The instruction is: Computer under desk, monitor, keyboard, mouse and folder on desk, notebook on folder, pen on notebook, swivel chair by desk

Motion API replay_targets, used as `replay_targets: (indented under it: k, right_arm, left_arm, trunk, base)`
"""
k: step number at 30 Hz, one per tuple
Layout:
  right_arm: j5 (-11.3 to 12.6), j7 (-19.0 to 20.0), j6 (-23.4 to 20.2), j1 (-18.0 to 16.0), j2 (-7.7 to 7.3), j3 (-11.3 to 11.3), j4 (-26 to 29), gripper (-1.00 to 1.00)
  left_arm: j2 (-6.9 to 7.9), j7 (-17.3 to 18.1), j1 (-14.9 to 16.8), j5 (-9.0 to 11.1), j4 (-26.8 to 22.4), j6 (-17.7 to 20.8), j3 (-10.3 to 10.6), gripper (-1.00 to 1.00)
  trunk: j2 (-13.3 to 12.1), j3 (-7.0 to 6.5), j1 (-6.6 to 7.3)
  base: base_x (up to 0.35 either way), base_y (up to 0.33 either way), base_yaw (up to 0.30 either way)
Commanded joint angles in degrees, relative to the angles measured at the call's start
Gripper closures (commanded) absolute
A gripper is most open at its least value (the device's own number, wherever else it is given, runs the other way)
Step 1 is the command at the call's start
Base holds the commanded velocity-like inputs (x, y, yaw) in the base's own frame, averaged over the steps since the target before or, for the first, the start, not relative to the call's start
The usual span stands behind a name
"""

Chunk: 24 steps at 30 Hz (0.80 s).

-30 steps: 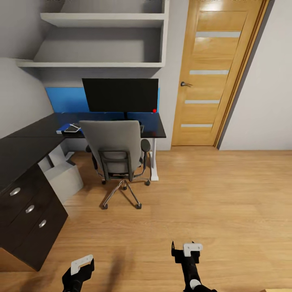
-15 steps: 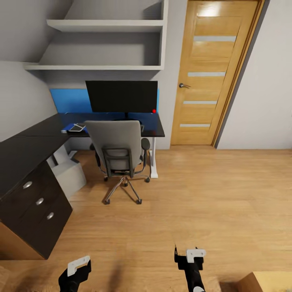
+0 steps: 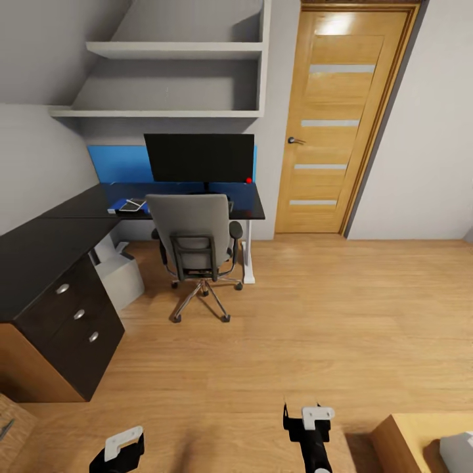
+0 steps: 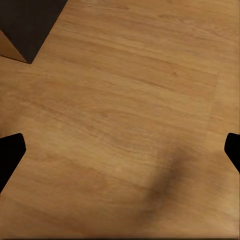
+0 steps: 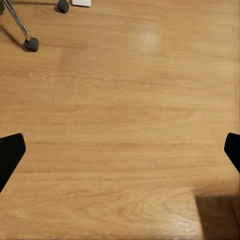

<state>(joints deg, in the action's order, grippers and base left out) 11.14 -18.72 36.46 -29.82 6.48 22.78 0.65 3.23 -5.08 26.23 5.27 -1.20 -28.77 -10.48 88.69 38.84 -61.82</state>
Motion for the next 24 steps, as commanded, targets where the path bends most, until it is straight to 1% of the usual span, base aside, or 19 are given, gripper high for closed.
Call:
replay_targets:
  k: [1, 7, 12, 18, 19, 20, 24]
  right_arm:
    - [0.46, -0.18, 0.14, -0.01, 0.02, 0.51, -0.17, -1.0]
    - [0.41, -0.08, 0.12, 0.23, 0.03, 0.51, -0.92, -1.0]
    - [0.38, 0.05, 0.04, 1.22, -0.17, 0.43, -1.61, -1.0]
    - [0.32, 0.14, 0.27, 4.19, -0.4, 0.36, -1.81, -1.0]
    - [0.31, 0.13, 0.6, 5.24, -0.44, 0.35, -1.84, -1.0]
    - [0.3, 0.12, 0.88, 5.73, -0.45, 0.35, -1.85, -1.0]
    - [0.25, 0.1, 2.94, 7.37, -0.46, 0.37, -1.87, -1.0]
  left_arm:
    - [-0.01, 0.06, 0.02, 0.54, 0.06, -0.2, 0.2, -1.0]
    - [0.0, 0.06, -0.44, 0.54, 0.06, -0.23, 0.2, -1.0]
    - [-0.03, 0.21, -3.07, 0.54, 0.06, -0.3, 0.2, -1.0]
    - [-0.3, 0.3, -5.75, 0.54, 0.06, -0.55, 0.22, -1.0]
    - [-0.34, 0.33, -6.27, 0.54, 0.06, -0.6, 0.21, -1.0]
    - [-0.4, 0.36, -7.33, 0.5, 0.06, -0.69, 0.21, -1.0]
    - [-0.42, 0.4, -9.33, 0.51, 0.06, -0.99, 0.2, -1.0]
  trunk:
    - [-0.39, -0.14, 0.24]
    - [-2.8, -1.21, 1.56]
    - [-4.8, -2.11, 2.65]
    - [-7.21, -3.19, 3.97]
    - [-7.61, -3.37, 4.19]
    - [-8.01, -3.55, 4.41]
    - [-9.62, -4.27, 5.29]
  base:
    - [-0.05, 0.0, 0.0]
    - [-0.024, 0.0, 0.0]
    - [-0.006, 0.0, 0.0]
    - [-0.002, 0.0, 0.0]
    - [0.0, 0.0, 0.0]
    - [0.0, 0.0, 0.0]
    - [0.0, 0.0, 0.0]
